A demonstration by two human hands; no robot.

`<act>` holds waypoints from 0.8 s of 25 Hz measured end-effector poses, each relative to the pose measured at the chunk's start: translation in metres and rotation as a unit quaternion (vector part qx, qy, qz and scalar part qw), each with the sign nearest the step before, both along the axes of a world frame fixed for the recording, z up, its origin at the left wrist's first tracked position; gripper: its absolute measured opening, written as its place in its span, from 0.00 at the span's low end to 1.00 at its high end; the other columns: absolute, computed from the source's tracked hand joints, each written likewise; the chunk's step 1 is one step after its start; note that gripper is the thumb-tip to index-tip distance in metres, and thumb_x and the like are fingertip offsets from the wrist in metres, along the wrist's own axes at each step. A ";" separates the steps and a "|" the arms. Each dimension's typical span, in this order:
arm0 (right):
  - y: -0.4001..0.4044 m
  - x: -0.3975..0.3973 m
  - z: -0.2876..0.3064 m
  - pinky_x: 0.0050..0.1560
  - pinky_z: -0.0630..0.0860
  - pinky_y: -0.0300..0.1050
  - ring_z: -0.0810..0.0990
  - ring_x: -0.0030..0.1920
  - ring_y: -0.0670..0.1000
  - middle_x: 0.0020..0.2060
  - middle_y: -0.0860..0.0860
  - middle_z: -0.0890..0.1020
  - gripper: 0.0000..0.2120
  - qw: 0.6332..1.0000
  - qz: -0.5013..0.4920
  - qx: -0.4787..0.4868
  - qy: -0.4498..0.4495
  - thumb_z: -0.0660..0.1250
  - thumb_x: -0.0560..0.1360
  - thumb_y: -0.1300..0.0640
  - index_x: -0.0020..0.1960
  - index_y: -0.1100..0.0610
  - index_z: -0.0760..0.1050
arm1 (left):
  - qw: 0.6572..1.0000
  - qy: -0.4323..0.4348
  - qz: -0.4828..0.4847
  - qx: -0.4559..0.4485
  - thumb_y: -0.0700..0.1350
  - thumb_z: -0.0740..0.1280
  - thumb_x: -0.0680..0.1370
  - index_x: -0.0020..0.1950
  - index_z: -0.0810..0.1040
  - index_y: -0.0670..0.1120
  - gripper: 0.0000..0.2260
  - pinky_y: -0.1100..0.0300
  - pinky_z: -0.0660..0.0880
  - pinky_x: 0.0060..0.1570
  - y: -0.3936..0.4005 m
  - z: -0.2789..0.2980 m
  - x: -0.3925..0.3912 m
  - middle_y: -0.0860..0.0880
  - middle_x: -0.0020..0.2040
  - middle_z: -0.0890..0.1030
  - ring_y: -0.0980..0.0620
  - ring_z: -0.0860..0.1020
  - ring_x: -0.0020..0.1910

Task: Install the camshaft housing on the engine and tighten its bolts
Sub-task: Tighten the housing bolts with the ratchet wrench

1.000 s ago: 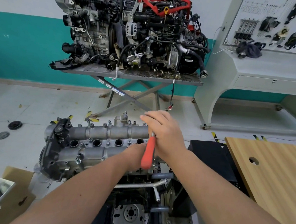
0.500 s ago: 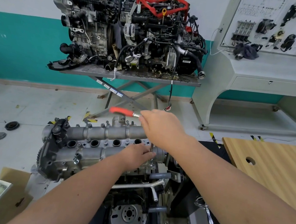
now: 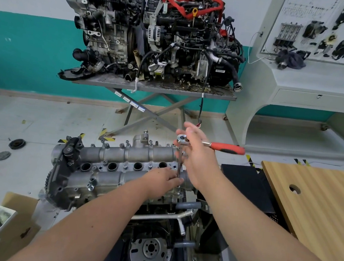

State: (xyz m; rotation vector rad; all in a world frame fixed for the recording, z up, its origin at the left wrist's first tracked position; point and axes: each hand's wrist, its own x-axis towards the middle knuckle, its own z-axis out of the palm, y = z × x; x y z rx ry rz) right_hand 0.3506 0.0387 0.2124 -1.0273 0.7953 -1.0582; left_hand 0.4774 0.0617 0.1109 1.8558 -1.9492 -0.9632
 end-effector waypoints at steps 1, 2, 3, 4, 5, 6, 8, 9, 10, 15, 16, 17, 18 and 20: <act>0.003 -0.002 -0.006 0.59 0.76 0.45 0.78 0.62 0.42 0.60 0.40 0.81 0.10 0.994 -0.005 -0.079 0.078 0.61 0.82 0.49 0.57 0.37 0.78 | 1.000 0.006 0.003 -0.002 0.60 0.59 0.82 0.44 0.76 0.48 0.17 0.53 0.73 0.45 0.000 0.000 0.002 0.51 0.43 0.75 0.51 0.76 0.42; 0.006 -0.002 -0.010 0.65 0.73 0.43 0.74 0.65 0.37 0.64 0.37 0.77 0.12 0.975 -0.018 -0.169 0.140 0.59 0.82 0.47 0.62 0.35 0.75 | 1.000 0.006 0.006 -0.001 0.59 0.59 0.82 0.43 0.76 0.49 0.17 0.54 0.72 0.43 0.000 -0.001 0.002 0.51 0.42 0.76 0.52 0.75 0.40; 0.008 -0.002 -0.014 0.68 0.70 0.40 0.71 0.68 0.36 0.67 0.38 0.74 0.15 0.944 -0.042 -0.268 0.189 0.59 0.82 0.48 0.67 0.38 0.74 | 1.000 -0.001 0.004 -0.001 0.58 0.59 0.82 0.43 0.76 0.51 0.15 0.55 0.73 0.42 0.000 -0.003 0.002 0.51 0.42 0.77 0.53 0.76 0.39; 0.008 -0.002 -0.018 0.69 0.68 0.39 0.70 0.70 0.41 0.70 0.43 0.73 0.16 0.897 -0.066 -0.371 0.230 0.60 0.82 0.51 0.68 0.45 0.75 | 1.000 -0.011 0.007 -0.001 0.57 0.60 0.82 0.41 0.76 0.53 0.13 0.55 0.74 0.42 0.000 -0.003 0.002 0.52 0.41 0.78 0.53 0.77 0.39; 0.006 -0.001 -0.021 0.68 0.69 0.42 0.71 0.70 0.49 0.71 0.50 0.73 0.16 0.837 -0.079 -0.467 0.275 0.64 0.80 0.57 0.67 0.52 0.78 | 1.000 -0.006 0.016 -0.006 0.54 0.60 0.81 0.40 0.75 0.55 0.11 0.54 0.76 0.45 -0.001 -0.005 0.001 0.53 0.42 0.79 0.53 0.78 0.42; 0.004 0.000 -0.024 0.65 0.73 0.48 0.74 0.67 0.57 0.70 0.55 0.75 0.16 0.774 -0.087 -0.541 0.318 0.68 0.76 0.65 0.64 0.57 0.80 | 0.999 0.011 0.031 -0.010 0.52 0.60 0.81 0.41 0.73 0.57 0.09 0.55 0.78 0.50 0.000 -0.006 0.001 0.55 0.43 0.79 0.55 0.79 0.45; 0.000 0.000 -0.021 0.53 0.79 0.56 0.79 0.58 0.63 0.61 0.60 0.80 0.18 0.677 -0.087 -0.617 0.392 0.71 0.68 0.73 0.57 0.63 0.82 | 0.997 0.040 0.048 -0.037 0.51 0.58 0.83 0.45 0.72 0.60 0.09 0.67 0.78 0.48 0.002 -0.004 0.000 0.61 0.43 0.77 0.65 0.78 0.43; -0.002 -0.002 -0.017 0.48 0.80 0.57 0.80 0.53 0.63 0.57 0.60 0.81 0.17 0.644 -0.077 -0.634 0.421 0.71 0.69 0.71 0.57 0.64 0.81 | 0.997 0.044 0.042 -0.049 0.53 0.57 0.83 0.44 0.75 0.57 0.11 0.70 0.77 0.42 0.002 -0.004 0.000 0.60 0.40 0.78 0.66 0.77 0.38; -0.004 -0.006 -0.013 0.45 0.79 0.57 0.79 0.50 0.62 0.55 0.60 0.81 0.16 0.621 -0.057 -0.641 0.448 0.69 0.72 0.66 0.60 0.64 0.79 | 0.997 0.047 0.044 -0.036 0.57 0.55 0.81 0.45 0.77 0.52 0.16 0.67 0.77 0.39 0.003 -0.001 -0.002 0.55 0.39 0.79 0.62 0.77 0.36; -0.011 -0.026 0.007 0.47 0.74 0.52 0.76 0.49 0.58 0.59 0.58 0.76 0.27 0.573 0.090 -0.640 0.503 0.54 0.81 0.44 0.74 0.59 0.68 | 0.999 -0.009 -0.004 -0.049 0.57 0.58 0.82 0.51 0.76 0.44 0.16 0.50 0.76 0.47 0.000 -0.003 0.001 0.46 0.45 0.79 0.46 0.78 0.44; -0.012 -0.026 0.012 0.46 0.75 0.52 0.76 0.49 0.58 0.57 0.58 0.76 0.26 0.574 0.100 -0.633 0.510 0.53 0.82 0.45 0.74 0.58 0.69 | 1.000 -0.012 0.004 -0.025 0.59 0.59 0.81 0.49 0.77 0.45 0.19 0.52 0.75 0.44 0.000 -0.003 0.001 0.47 0.43 0.80 0.47 0.78 0.41; -0.011 -0.024 0.016 0.45 0.75 0.53 0.76 0.47 0.58 0.55 0.57 0.77 0.25 0.572 0.101 -0.623 0.523 0.54 0.82 0.45 0.73 0.57 0.71 | 1.000 -0.011 0.004 -0.001 0.60 0.59 0.81 0.49 0.78 0.45 0.20 0.53 0.74 0.43 0.000 -0.002 0.001 0.47 0.41 0.79 0.49 0.77 0.39; -0.009 -0.019 0.019 0.44 0.74 0.52 0.76 0.45 0.56 0.52 0.55 0.77 0.22 0.569 0.094 -0.615 0.538 0.54 0.83 0.46 0.70 0.56 0.73 | 1.000 0.002 0.007 0.016 0.60 0.59 0.82 0.50 0.78 0.44 0.20 0.52 0.74 0.43 0.001 -0.001 0.001 0.47 0.40 0.79 0.49 0.76 0.38; -0.005 -0.005 0.023 0.42 0.75 0.51 0.76 0.41 0.54 0.43 0.51 0.77 0.17 0.582 0.060 -0.574 0.573 0.54 0.84 0.46 0.57 0.54 0.78 | 1.000 0.014 0.007 0.021 0.59 0.59 0.82 0.50 0.78 0.42 0.21 0.51 0.74 0.48 0.001 0.001 0.000 0.45 0.43 0.78 0.47 0.78 0.45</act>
